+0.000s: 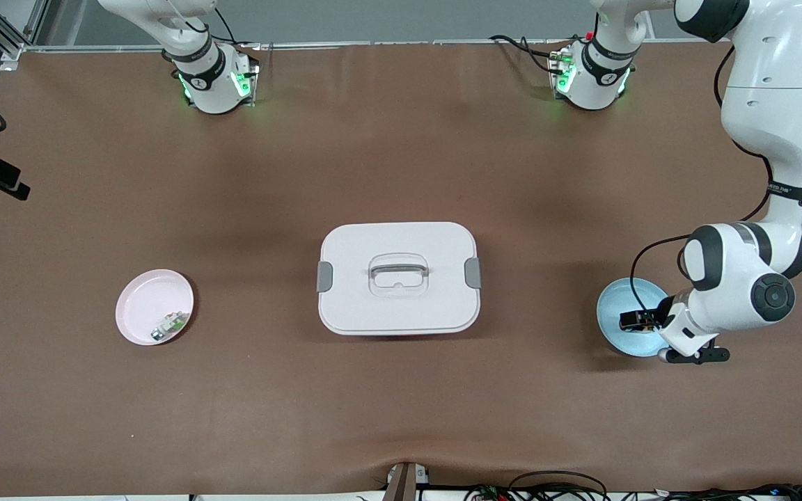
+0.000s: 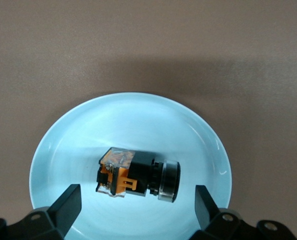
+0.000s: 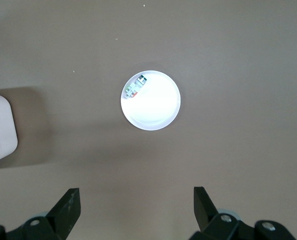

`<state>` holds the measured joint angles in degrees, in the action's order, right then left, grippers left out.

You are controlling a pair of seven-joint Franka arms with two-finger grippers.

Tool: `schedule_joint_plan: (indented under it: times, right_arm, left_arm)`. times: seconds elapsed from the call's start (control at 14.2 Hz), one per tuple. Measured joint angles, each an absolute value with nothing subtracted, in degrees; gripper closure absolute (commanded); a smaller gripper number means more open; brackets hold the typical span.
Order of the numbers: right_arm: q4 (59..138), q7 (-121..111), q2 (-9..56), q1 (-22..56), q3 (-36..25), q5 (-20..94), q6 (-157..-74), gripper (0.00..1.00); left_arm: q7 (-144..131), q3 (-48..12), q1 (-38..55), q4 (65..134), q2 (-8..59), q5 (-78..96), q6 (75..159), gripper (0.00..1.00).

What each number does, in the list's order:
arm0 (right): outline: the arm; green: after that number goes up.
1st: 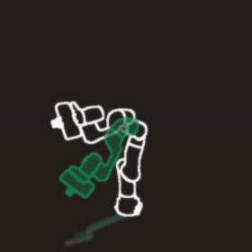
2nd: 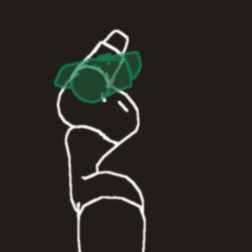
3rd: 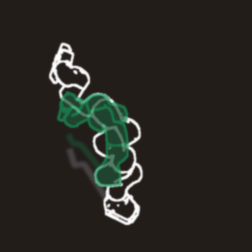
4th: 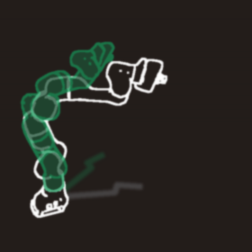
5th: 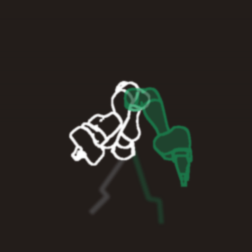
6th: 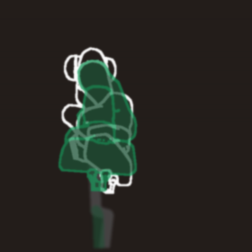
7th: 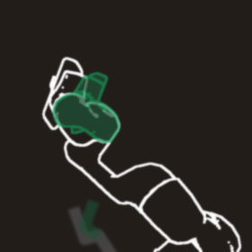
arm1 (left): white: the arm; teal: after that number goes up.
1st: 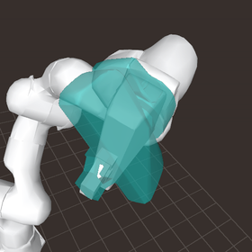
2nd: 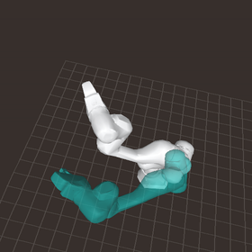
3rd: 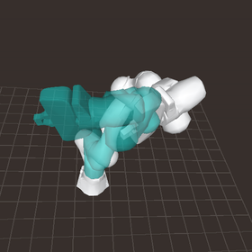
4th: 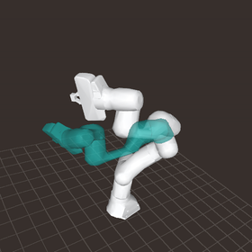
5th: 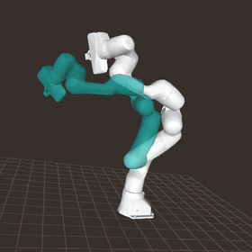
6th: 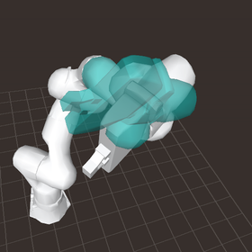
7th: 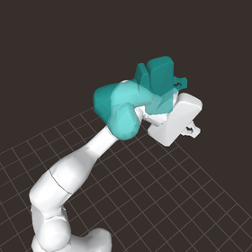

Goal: Transfer orange switch to right arm and place
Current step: 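Lower the left gripper and grasp the orange switch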

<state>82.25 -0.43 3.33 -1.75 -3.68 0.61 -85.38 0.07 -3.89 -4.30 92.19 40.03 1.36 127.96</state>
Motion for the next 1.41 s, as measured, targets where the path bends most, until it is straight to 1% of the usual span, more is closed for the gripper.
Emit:
schedule_joint_plan:
  times: [0.35, 0.92, 0.99, 1.13, 1.34, 1.41]
  right_arm:
    - [82.25, -0.42, 3.33, -1.75, -3.68, 0.63, -85.38, 0.0]
    - [82.26, -0.42, 3.33, -1.75, -3.68, 0.67, -85.38, 0.0]
    - [82.26, -0.42, 3.33, -1.75, -3.68, 0.68, -85.38, 0.0]
    - [82.26, -0.42, 3.33, -1.74, -3.66, 0.71, -85.38, 0.0]
    - [82.26, -0.42, 3.33, -1.74, -3.64, 0.72, -85.38, 0.0]
    - [82.26, -0.42, 3.33, -1.74, -3.64, 0.72, -85.38, 0.0]
  left_arm:
    - [0.07, -4.08, -4.39, 92.21, 41.79, 1.36, 130.16, 0.0]
    - [0.07, -4.18, -4.6, 92.45, 42.26, 1.36, 130.87, 0.0]
    - [0.07, -4.18, -4.66, 92.54, 42.27, 1.36, 130.98, 0.08]
    - [0.07, -4.18, -4.68, 92.7, 42.27, 1.36, 131.15, 0.3]
    - [0.07, -4.28, -4.69, 92.81, 42.27, 1.36, 131.32, 0.57]
    - [0.07, -4.39, -4.69, 92.79, 42.23, 1.36, 131.34, 0.69]
